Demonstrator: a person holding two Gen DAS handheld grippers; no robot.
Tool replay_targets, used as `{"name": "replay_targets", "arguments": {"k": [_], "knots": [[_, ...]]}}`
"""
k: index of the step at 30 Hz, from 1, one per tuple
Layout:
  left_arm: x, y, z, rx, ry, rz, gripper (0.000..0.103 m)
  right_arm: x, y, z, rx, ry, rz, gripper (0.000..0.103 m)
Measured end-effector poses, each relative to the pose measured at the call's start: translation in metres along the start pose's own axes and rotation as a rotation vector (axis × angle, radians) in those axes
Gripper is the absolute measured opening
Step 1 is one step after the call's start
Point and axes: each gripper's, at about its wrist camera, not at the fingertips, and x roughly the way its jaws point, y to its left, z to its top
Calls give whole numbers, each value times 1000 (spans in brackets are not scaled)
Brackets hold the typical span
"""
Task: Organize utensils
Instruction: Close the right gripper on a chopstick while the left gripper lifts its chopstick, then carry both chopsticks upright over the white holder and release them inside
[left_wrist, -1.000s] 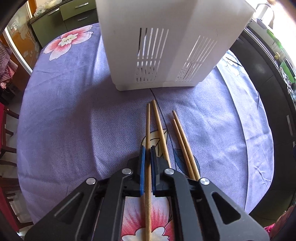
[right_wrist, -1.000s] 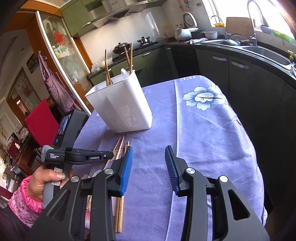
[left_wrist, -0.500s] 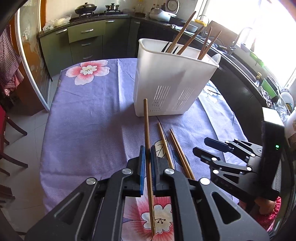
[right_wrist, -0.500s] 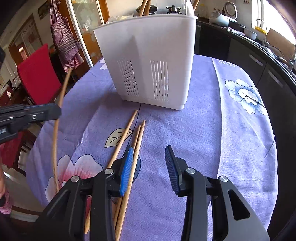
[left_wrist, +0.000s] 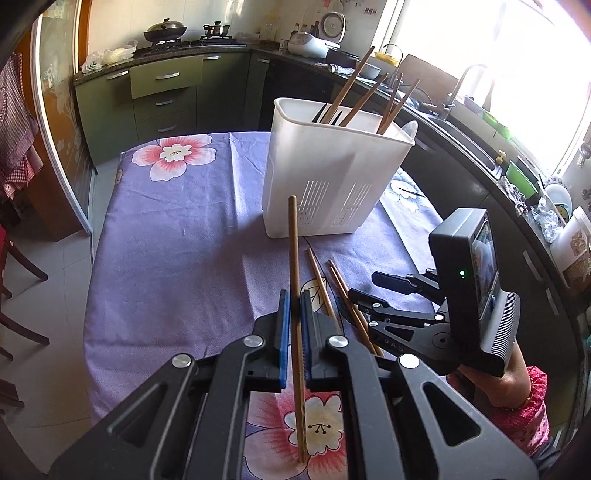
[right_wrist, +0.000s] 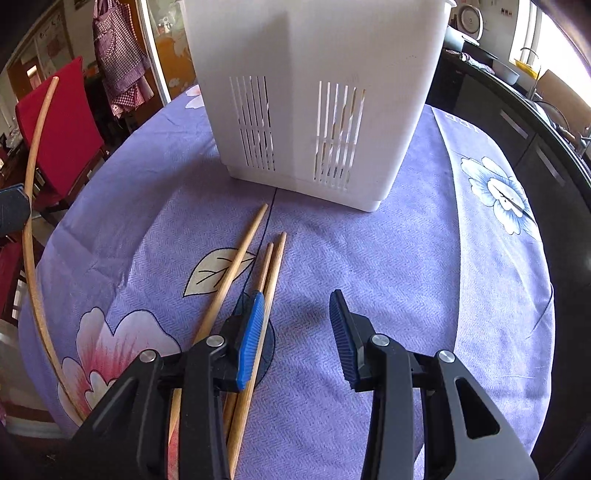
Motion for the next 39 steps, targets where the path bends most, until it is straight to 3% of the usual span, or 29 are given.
{"name": "replay_targets", "arguments": {"k": [4,11,19,23,26,32,39], "knots": [[1,2,0,-3,3,2,6,-2,4,0,-26,16,-14,37],[6,1,-2,-1,13,-2,6,4,14,4,-63,48,-2,25],[5,3,-2,-1,12,-7,6,11,12,12,-37,67,0,23],[3,0,-3,0,7,-8,6,15,8,19,-8,74,54,9],[1,2,-3,-3,3,-7,6,11,3,14,36,73,82,7],[-6,1,-4,2,-7,-4,6,-27,-15,6,119,-21,125,7],[-25,-6,-7,19,-39,0,6,-118,-27,-8,170,-243,158,7]]}}
